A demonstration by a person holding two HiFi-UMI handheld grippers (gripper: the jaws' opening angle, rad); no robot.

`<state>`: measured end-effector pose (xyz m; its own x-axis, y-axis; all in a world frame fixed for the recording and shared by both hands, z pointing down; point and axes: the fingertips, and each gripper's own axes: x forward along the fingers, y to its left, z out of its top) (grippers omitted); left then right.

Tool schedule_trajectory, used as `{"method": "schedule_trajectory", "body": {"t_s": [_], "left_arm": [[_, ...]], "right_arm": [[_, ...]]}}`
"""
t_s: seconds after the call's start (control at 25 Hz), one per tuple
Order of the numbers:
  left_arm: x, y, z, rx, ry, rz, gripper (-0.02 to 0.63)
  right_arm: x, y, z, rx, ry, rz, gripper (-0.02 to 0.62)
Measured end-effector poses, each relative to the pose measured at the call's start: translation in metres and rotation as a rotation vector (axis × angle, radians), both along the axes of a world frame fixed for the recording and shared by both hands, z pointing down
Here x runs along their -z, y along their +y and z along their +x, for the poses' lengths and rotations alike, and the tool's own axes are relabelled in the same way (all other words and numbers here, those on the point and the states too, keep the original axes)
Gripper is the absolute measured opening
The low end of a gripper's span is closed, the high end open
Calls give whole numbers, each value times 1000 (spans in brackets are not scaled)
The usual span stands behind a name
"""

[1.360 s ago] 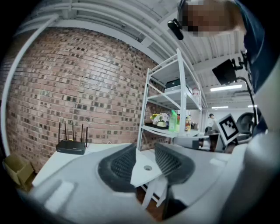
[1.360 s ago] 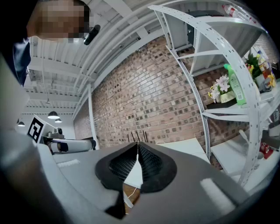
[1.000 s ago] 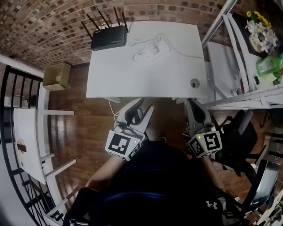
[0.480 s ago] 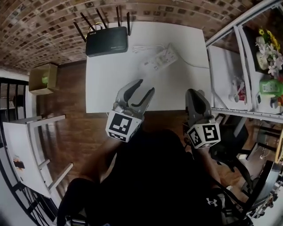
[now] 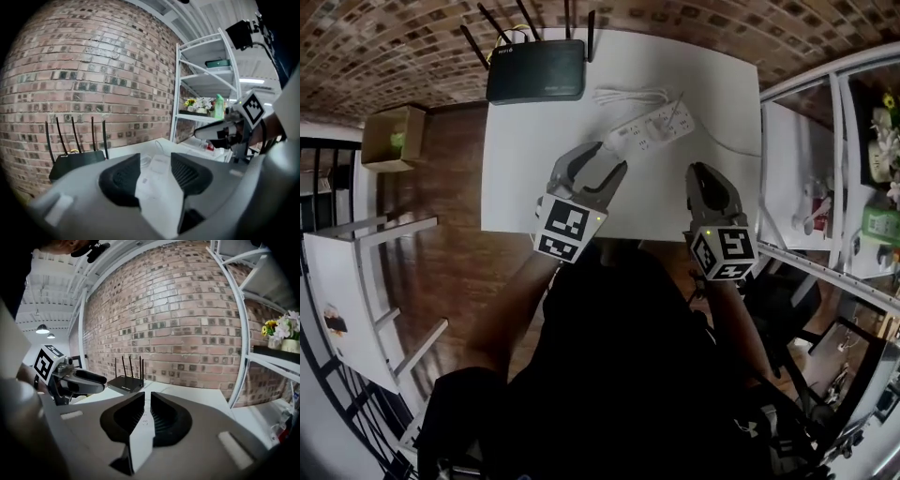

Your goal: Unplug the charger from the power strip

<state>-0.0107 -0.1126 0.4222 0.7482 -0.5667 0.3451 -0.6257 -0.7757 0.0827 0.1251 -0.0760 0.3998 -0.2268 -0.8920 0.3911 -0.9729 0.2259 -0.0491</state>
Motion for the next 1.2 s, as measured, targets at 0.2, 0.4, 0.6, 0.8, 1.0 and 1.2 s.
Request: {"method": "schedule_trajectory", "body": {"t_s": [0.2,0.4,0.6,0.8,1.0,1.2], "left_arm": [[-37,-7,26,-22,-126,-38,212],[-91,-14,52,-101,-273,-77,219],[-127,-25,67,-116,-327,-119,219],[-139,-37,74,-118,-351,-108,219],[-151,-37,84,-173,-391,-99,219],[-159,-43,89,-177,-402,-100,219]], "right_arm": [[-36,-20,2,72,-30,-78,77],[-68,-43,6,88,-41,-160,153],[-95,-65,3,112,-1,-228,192],[-116,-80,0,129,58,-275,204],[-137,-87,-4,150,80,-336,225],[-151,-95,-13,176,122,-367,229]]}}
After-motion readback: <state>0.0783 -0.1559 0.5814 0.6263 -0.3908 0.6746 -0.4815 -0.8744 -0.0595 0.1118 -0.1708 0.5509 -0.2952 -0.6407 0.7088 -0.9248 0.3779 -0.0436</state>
